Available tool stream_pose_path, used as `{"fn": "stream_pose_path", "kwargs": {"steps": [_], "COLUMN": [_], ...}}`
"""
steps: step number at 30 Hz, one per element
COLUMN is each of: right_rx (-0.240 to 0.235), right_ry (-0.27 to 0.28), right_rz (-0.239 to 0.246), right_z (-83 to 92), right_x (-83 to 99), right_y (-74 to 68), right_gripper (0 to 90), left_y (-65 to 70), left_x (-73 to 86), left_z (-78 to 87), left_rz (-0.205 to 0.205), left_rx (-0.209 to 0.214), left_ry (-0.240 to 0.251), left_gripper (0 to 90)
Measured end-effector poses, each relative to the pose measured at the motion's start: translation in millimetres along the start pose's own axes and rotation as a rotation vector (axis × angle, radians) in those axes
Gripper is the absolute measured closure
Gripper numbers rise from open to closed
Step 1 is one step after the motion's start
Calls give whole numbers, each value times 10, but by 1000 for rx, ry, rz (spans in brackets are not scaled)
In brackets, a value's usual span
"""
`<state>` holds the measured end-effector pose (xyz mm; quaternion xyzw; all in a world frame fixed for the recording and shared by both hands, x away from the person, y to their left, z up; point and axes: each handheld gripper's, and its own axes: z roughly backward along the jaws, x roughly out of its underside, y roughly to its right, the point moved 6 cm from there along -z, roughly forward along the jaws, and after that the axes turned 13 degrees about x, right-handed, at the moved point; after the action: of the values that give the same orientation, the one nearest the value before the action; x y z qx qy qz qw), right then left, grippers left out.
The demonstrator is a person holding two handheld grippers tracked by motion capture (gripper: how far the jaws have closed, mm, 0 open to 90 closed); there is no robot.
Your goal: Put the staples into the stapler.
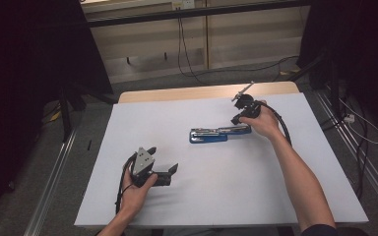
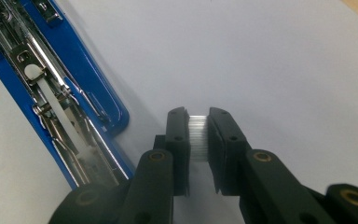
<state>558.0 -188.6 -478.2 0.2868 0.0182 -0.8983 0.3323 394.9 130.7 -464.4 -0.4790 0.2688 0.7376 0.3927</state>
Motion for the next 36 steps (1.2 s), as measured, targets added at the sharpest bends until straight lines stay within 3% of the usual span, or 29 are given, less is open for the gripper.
{"fn": "stream_pose_path", "kwargs": {"steps": [12, 24, 36], "right_rx": [4, 4, -29], "right_ry": [22, 86, 141], "right_rz": [13, 34, 44], "right_z": [52, 151, 280], "right_x": [-10, -89, -157], "right_y": [19, -19, -75], "right_gripper": [794, 794, 794], "left_y": [-1, 3, -6], "left_x": [-9, -9, -7], "left_z": [4, 4, 8], "left_rz": [6, 2, 3], "left_rx": [-3, 0, -1], "left_ry": [7, 6, 5], "left_gripper": [38, 38, 39]}}
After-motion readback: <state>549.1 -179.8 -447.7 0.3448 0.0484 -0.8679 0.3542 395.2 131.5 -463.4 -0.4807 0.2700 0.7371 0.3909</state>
